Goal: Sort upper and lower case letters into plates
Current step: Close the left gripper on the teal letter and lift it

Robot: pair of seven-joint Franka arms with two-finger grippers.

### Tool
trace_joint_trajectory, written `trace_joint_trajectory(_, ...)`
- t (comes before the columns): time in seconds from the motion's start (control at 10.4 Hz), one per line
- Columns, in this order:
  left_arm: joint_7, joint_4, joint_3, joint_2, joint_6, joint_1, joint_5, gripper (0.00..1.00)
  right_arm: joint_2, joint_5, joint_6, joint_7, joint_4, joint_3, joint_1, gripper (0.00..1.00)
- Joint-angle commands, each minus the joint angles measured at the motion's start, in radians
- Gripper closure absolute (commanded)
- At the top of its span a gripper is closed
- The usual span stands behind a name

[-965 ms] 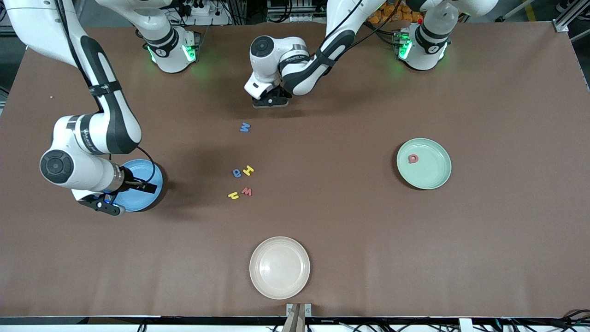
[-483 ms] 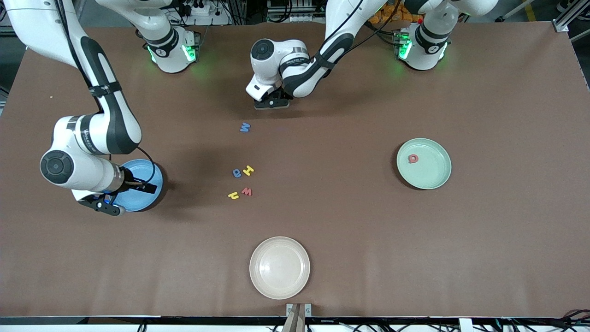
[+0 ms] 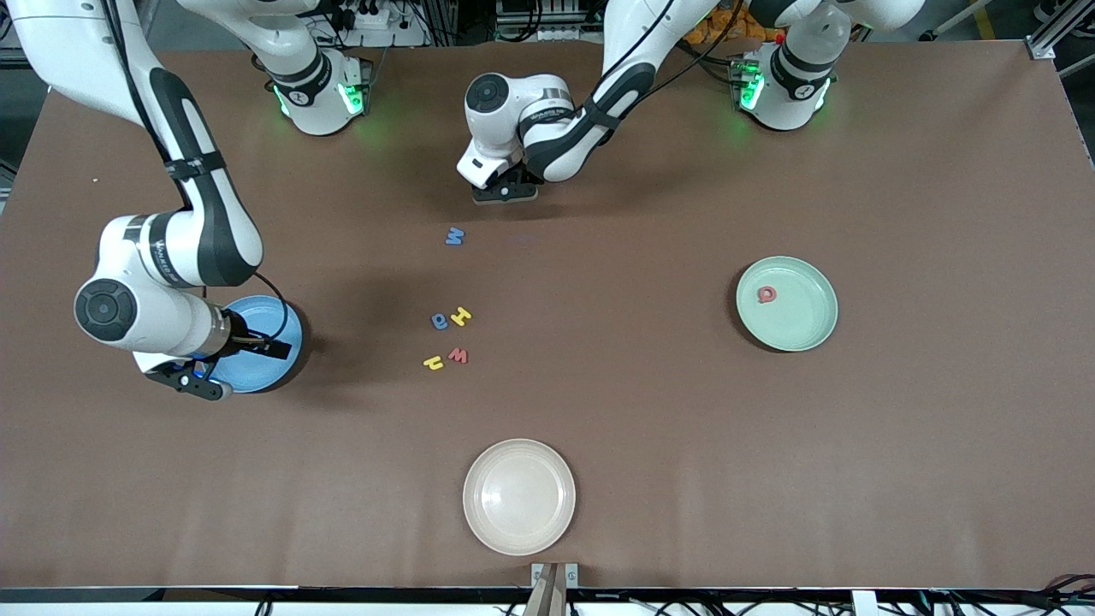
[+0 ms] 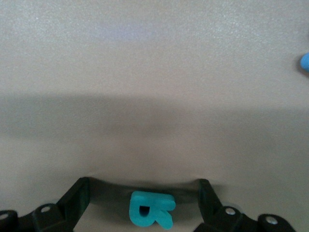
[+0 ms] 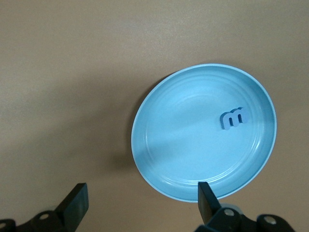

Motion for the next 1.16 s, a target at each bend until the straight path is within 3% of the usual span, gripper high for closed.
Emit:
trace_joint_trajectory(0.0,-0.032,0.018,0.006,0.007,-0.001,-0.011,0.013,0.32,-0.003,0.019,0.002,0.005,0.000,0.003,-0.004,0.00)
trace_joint_trajectory(1.06,-0.080,0.016,-0.006,-0.011,-0.013,-0.009,-0.006,0.30,0.000,0.019,0.005,0.008,0.004,0.002,0.001,0.00)
